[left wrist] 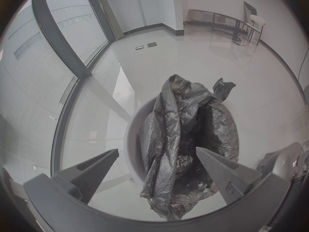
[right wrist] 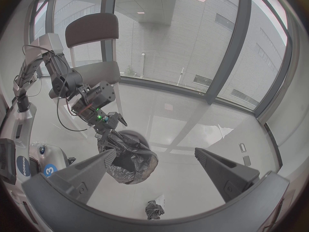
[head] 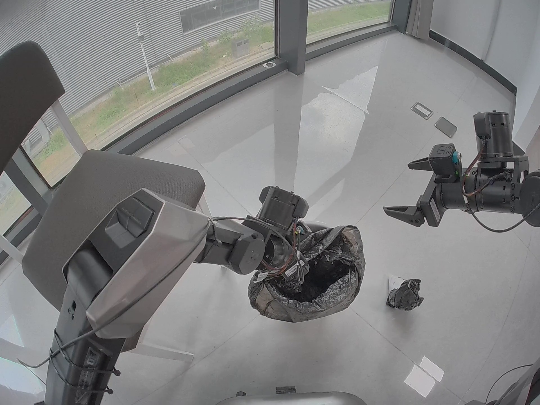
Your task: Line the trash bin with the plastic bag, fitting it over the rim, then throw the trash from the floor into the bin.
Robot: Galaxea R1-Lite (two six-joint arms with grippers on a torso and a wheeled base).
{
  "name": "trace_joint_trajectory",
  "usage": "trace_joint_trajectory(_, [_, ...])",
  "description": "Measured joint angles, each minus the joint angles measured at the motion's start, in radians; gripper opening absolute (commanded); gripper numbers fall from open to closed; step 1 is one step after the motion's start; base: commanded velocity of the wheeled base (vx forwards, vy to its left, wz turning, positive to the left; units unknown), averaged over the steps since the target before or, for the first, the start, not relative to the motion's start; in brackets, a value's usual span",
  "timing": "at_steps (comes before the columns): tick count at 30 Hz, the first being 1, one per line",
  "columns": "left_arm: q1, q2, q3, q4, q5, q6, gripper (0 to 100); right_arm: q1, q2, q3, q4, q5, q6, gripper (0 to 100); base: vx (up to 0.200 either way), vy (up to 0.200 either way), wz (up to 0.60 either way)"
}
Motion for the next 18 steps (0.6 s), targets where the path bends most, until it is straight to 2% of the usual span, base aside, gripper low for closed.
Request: trace_joint_trajectory(18, [0.032,0.140,-0.139,-0.004,-0.002,0.010,100,0.000,-0.003,0.017,-0.009,0.001,0.001,100,0.000,0.000,0.00])
